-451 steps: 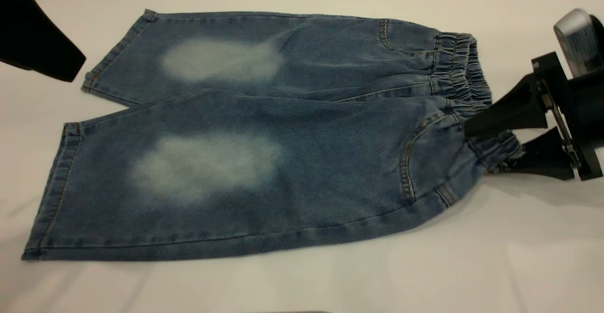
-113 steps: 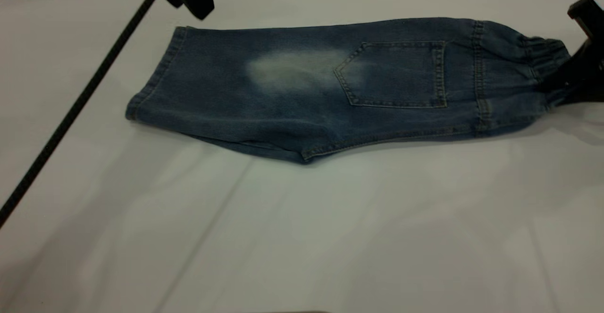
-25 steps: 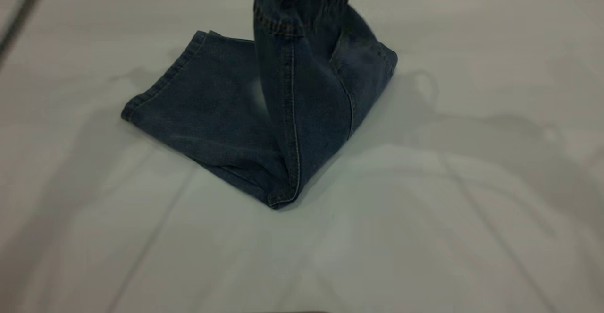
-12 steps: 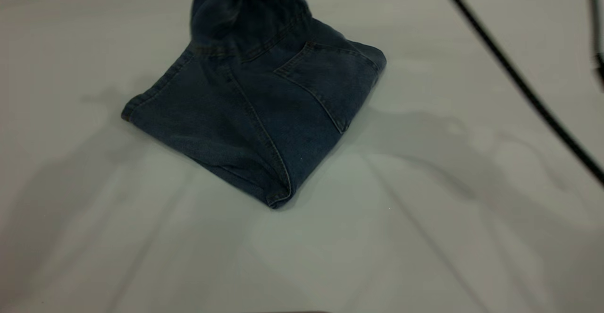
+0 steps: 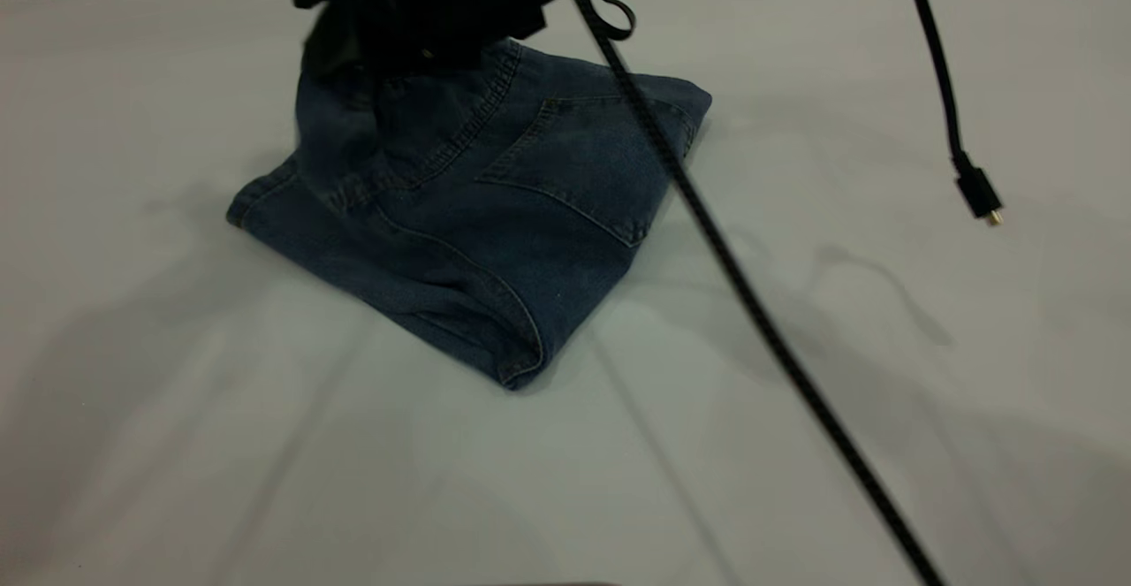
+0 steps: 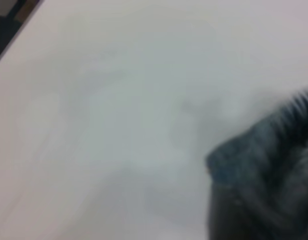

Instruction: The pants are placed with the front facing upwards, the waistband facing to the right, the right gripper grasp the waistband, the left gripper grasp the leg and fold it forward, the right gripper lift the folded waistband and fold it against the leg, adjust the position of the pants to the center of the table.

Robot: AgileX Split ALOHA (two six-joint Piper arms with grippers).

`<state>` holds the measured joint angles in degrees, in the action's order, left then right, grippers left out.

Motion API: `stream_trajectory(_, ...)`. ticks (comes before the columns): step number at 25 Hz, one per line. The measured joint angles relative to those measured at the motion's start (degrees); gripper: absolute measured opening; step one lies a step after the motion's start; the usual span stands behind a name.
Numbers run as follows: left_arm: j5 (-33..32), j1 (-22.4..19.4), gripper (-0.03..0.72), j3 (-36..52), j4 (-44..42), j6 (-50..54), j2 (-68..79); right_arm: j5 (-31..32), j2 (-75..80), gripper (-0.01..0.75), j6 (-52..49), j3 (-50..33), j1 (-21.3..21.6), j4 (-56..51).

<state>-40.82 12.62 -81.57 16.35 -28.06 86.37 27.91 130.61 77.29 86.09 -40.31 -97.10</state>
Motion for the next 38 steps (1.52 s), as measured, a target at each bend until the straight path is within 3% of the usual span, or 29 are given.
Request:
stream_trajectory(3,-1.0,0.0,0.323,0.0,0.0,0.11,0.0,0.69,0.0,0.515,-3.63,1.83,-0.79,4.72)
stream_trajectory(6,-1.56,0.0,0.323,0.0,0.0,0.11,0.0,2.09,0.0,0.605,-11.06,3.78,-0.92,10.95)
stream_trajectory(11,-1.94,0.0,0.323,0.0,-0.23,0.11,-1.16,6.44,0.0,0.587,-33.46,8.53,-1.51,34.52)
stream_trajectory(16,0.44,0.0,0.323,0.0,-0.4,0.11,-5.83,14.84,0.0,0.575,-71.83,16.31,-4.3,71.2)
stream_trajectory(19,1.17,0.0,0.323,0.0,-0.4,0.11,-8.37,18.64,0.0,0.575,-91.74,20.54,-4.86,83.86)
stream_trajectory(26,1.25,0.0,0.323,0.0,-0.4,0.11,-11.23,17.41,0.0,0.544,-110.14,25.49,-4.91,85.21)
stream_trajectory(34,1.01,0.0,0.323,0.0,-0.4,1.19,-11.35,21.03,3.64,0.507,-112.6,25.72,-4.91,85.06)
stream_trajectory(38,0.95,0.0,0.323,0.0,-0.4,1.26,-11.35,20.66,8.26,0.505,-116.45,25.72,-4.86,80.11)
